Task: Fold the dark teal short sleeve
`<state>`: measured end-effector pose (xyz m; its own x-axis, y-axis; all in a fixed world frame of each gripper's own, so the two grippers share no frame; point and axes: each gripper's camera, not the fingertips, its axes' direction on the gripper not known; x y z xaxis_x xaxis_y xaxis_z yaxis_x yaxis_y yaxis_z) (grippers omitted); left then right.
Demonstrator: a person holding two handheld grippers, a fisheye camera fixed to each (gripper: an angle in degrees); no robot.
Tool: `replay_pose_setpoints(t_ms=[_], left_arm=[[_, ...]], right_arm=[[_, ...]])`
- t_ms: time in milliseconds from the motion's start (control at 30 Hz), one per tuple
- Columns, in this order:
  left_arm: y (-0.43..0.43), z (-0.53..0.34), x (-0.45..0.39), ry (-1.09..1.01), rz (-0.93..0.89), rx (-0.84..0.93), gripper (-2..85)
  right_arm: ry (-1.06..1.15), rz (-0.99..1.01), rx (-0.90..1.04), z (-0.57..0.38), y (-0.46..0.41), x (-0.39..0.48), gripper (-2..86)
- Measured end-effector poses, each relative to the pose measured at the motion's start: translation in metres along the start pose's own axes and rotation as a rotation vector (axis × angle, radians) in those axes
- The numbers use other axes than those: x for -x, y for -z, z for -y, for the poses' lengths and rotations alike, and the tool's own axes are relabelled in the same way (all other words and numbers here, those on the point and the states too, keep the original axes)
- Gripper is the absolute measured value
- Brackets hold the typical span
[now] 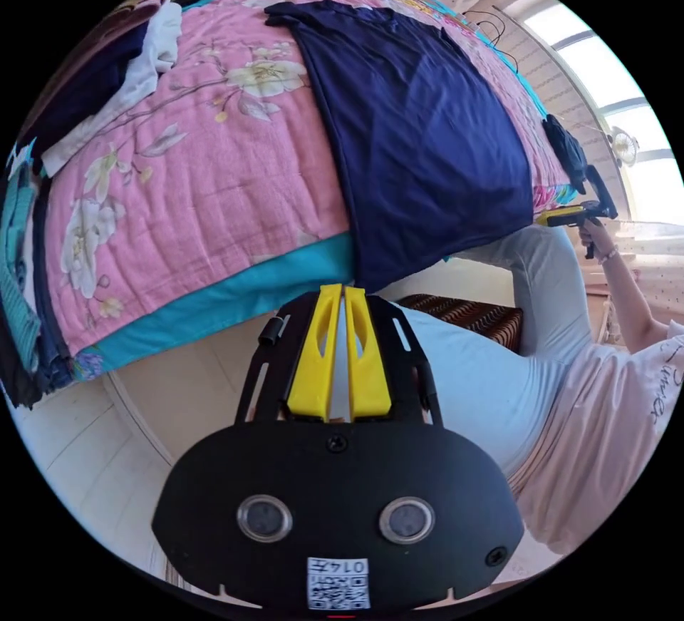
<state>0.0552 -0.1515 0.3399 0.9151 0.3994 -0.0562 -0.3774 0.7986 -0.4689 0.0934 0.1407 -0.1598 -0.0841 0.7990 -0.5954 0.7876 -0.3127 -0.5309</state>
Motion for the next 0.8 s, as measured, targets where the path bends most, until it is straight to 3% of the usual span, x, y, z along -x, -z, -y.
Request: replay_pose_setpoints(t_ms=[100,233,467,667,800], left_arm=[[0.042,0.029,-0.015,-0.087,0.233,0.0,-0.7],[0.088,0.112,-0.047,-0.252,0.305,-0.104,-0.8],[0.11,0.375,-0.144,-0.528,0.198,-0.387,-0.8],[0.084,0.542,-0.212,-0.492,-0.033,-0.348,-0.5],[0.063,0.606,-0.251,-0.483,-0.009,-0.292,0.2]], right_arm=[[-0.035,-0.022,-0.041,-0.012,0.026,-0.02,5.5],[-0.065,-0.03,-0.217,0.005,0.084,-0.056,5.2],[-0.037,0.025,-0.562,0.145,0.176,-0.111,5.5],[-0.169,0.216,-0.718,0.23,0.208,-0.149,8.3],[-0.239,0.345,-0.764,0.217,0.217,-0.165,7.7]])
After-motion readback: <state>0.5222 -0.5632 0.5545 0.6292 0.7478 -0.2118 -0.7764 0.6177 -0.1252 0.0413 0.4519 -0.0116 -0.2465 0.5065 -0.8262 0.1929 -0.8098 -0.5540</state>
